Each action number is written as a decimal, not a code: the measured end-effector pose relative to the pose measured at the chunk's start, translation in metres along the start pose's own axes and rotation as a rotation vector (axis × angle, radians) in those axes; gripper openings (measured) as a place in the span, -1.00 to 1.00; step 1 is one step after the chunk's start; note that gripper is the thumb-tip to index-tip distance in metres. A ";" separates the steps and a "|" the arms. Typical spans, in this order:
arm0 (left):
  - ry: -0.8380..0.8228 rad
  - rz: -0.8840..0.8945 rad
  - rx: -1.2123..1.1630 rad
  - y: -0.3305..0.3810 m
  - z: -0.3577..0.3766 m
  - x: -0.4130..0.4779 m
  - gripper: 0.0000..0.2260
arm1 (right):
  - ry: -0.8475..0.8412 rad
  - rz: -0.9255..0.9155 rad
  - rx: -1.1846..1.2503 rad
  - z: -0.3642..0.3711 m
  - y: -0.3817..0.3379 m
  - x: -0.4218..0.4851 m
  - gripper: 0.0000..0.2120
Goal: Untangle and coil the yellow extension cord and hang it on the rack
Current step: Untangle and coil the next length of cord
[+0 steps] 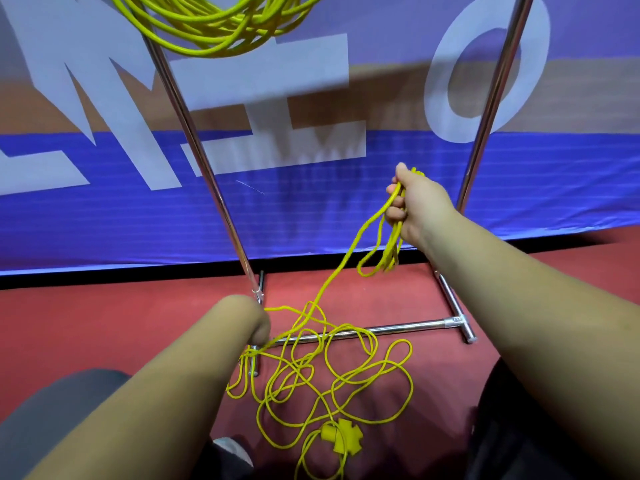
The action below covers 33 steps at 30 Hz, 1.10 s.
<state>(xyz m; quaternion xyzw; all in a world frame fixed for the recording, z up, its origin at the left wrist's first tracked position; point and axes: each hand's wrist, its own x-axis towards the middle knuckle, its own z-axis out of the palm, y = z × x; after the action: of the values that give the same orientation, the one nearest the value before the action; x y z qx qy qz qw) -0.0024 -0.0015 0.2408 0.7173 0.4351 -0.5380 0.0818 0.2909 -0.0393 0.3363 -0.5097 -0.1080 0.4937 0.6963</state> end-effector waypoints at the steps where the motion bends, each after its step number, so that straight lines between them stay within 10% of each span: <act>1: 0.021 -0.015 0.017 0.001 0.001 0.002 -0.65 | -0.022 0.019 -0.003 0.000 0.001 -0.002 -0.75; 10: 0.523 0.618 -0.899 0.040 -0.034 -0.025 -0.23 | -0.240 0.111 -0.032 0.020 0.014 -0.027 -0.75; 15: 0.873 0.689 -0.903 0.069 -0.049 -0.041 -0.46 | -0.314 0.204 0.157 0.024 0.014 -0.038 -0.78; 33: 0.891 0.792 -1.035 0.085 -0.061 -0.061 -0.87 | -0.331 0.128 0.018 0.003 0.000 -0.042 -0.75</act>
<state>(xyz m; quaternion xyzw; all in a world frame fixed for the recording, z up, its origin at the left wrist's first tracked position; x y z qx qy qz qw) 0.0983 -0.0501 0.2871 0.8377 0.3343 0.1399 0.4086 0.2681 -0.0715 0.3523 -0.4210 -0.1840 0.6152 0.6406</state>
